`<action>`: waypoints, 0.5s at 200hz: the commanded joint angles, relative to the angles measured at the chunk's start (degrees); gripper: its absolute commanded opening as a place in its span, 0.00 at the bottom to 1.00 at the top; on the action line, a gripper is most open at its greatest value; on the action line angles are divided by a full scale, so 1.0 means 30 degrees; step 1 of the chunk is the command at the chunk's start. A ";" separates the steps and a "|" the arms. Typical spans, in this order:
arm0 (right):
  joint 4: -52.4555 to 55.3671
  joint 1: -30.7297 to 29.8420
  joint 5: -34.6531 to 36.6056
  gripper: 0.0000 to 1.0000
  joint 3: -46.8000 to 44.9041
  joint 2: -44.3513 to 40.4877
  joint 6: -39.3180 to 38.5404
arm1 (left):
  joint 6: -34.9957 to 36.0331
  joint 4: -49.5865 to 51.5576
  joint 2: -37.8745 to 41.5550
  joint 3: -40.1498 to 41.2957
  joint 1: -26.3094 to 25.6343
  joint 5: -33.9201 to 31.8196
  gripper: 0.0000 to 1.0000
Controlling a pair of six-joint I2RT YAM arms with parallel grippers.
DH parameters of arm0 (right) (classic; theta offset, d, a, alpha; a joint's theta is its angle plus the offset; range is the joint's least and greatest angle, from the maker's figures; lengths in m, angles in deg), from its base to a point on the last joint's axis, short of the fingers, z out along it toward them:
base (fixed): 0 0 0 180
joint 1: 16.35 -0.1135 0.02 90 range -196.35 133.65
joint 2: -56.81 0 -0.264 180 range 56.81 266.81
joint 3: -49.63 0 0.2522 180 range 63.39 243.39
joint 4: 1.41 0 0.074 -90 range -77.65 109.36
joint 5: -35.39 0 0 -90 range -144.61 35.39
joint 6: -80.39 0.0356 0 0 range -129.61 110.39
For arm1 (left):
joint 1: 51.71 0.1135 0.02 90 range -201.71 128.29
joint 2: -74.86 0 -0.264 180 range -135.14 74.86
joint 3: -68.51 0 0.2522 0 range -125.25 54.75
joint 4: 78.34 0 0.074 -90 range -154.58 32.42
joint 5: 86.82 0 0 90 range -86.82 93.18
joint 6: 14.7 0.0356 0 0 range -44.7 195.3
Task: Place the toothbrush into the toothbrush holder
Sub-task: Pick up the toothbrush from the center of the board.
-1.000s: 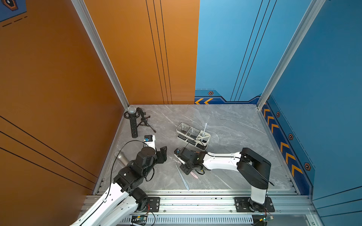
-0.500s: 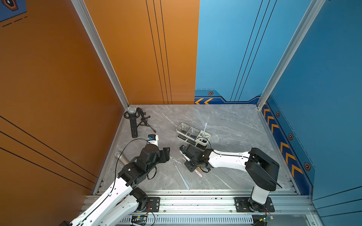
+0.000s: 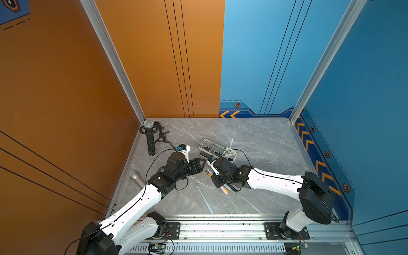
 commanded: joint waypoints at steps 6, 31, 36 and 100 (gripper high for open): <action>-0.0996 0.0179 -0.0436 0.00 -0.0726 -0.0543 0.0701 | -0.1166 -0.2192 -0.0887 -0.0296 0.0181 0.2122 0.71; -0.1952 0.0306 -0.0580 0.00 -0.1324 -0.1106 0.0939 | -0.1461 -0.2406 -0.1313 -0.0254 0.0122 0.2192 0.70; -0.2159 0.0321 -0.0580 0.00 -0.1436 -0.1262 0.0993 | -0.1466 -0.2413 -0.1320 -0.0253 0.0117 0.2125 0.69; -0.3574 0.0632 -0.1144 0.00 -0.2162 -0.2959 0.1644 | -0.1757 -0.2905 -0.1749 -0.0297 0.0182 0.1951 0.66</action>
